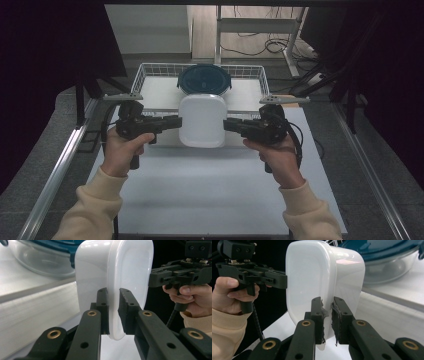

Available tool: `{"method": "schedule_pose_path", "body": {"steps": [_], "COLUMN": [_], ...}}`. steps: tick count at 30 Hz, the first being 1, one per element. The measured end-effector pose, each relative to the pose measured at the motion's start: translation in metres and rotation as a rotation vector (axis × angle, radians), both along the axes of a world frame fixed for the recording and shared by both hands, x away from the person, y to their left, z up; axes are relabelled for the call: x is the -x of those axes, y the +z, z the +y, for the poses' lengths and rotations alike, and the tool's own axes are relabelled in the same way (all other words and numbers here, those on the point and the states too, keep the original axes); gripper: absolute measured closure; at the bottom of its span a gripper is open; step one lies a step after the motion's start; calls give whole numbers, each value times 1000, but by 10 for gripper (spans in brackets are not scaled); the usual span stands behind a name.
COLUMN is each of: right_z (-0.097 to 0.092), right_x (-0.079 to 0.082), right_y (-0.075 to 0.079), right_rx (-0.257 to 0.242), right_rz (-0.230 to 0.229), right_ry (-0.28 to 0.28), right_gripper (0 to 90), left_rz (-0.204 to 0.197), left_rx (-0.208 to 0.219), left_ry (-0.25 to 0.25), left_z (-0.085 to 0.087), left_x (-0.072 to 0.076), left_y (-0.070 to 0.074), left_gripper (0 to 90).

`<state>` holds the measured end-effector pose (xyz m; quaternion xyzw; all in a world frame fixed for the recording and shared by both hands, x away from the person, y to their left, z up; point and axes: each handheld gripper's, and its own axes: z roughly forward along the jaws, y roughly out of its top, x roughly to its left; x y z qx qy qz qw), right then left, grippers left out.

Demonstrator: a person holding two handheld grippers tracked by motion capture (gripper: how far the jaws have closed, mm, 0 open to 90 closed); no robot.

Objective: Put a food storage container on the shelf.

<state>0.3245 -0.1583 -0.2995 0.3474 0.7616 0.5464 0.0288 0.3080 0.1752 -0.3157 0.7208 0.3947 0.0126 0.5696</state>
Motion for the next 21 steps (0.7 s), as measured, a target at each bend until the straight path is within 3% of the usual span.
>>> {"method": "schedule_pose_path", "body": {"steps": [21], "right_z": [8], "right_x": [-19], "right_y": [46], "right_rx": [16], "right_rz": [-34], "right_ry": [10], "right_gripper": [798], "left_rz": [-14], "left_rx": [-6], "left_ry": [7], "left_z": [7], "left_x": [-27], "left_y": [41], "left_gripper": [782]}}
